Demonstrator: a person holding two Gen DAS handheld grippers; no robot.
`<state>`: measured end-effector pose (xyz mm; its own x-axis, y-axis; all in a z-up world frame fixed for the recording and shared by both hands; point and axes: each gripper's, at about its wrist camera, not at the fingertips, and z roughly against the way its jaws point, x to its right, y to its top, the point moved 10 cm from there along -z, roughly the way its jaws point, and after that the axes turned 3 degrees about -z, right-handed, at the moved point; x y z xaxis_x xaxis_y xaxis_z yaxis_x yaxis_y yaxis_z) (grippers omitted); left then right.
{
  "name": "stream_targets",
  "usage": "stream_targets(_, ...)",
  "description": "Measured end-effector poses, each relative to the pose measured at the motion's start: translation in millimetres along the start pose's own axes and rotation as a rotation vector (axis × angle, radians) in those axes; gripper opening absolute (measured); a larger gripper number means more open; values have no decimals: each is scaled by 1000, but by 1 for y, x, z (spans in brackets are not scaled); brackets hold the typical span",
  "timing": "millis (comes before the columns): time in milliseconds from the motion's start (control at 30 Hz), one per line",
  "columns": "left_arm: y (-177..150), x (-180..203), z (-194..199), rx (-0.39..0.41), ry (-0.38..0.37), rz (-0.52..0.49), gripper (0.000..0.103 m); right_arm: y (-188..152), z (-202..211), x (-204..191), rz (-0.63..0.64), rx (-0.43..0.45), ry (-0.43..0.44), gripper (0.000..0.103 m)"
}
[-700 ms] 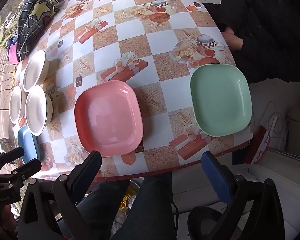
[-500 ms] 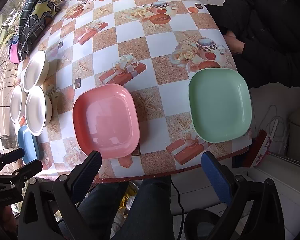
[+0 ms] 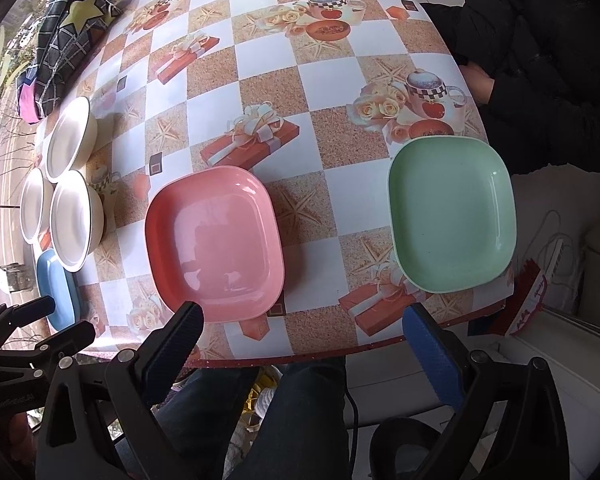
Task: Organize plates and bowls
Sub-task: 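Move both grippers toward the pink plastic plate, then close both grippers on the rim of the pink plate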
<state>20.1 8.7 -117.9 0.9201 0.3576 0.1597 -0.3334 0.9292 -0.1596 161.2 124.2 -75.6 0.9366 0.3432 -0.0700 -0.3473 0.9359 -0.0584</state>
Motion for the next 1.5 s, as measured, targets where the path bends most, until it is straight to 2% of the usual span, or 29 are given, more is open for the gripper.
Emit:
stream_targets(200,-3,-3,-13,-50,-12,7,92,-3,-7,0,0,-61,-9,101)
stream_targets(433,-10,-11,-29,-93,-18,25,92,-1,-18,-1,9,-67,-67,101)
stream_targets(733,-2,-10,-47,-54,9,3,93,-2,-28,-2,12,-80,-81,101)
stream_targets(867,-8,-28,-58,-51,31,23,95,-3,-31,-4,19,-71,-81,101)
stream_targets(967,-8,-49,-69,-50,45,55,96,-8,-39,-6,27,-98,-94,101)
stream_targets(1100,8,-80,-75,-30,65,98,96,-8,-44,-11,41,-105,-104,101)
stream_targets(1267,56,-104,-78,25,20,117,96,-1,-45,-13,38,-99,-112,101)
stream_targets(1333,76,-116,-74,48,43,121,96,7,-42,-12,36,-87,-118,101)
stream_targets(1433,94,-120,-59,71,44,117,96,23,-38,-9,22,-59,-110,101)
stream_targets(1500,91,-113,-49,73,47,100,96,29,-36,-6,2,-44,-93,101)
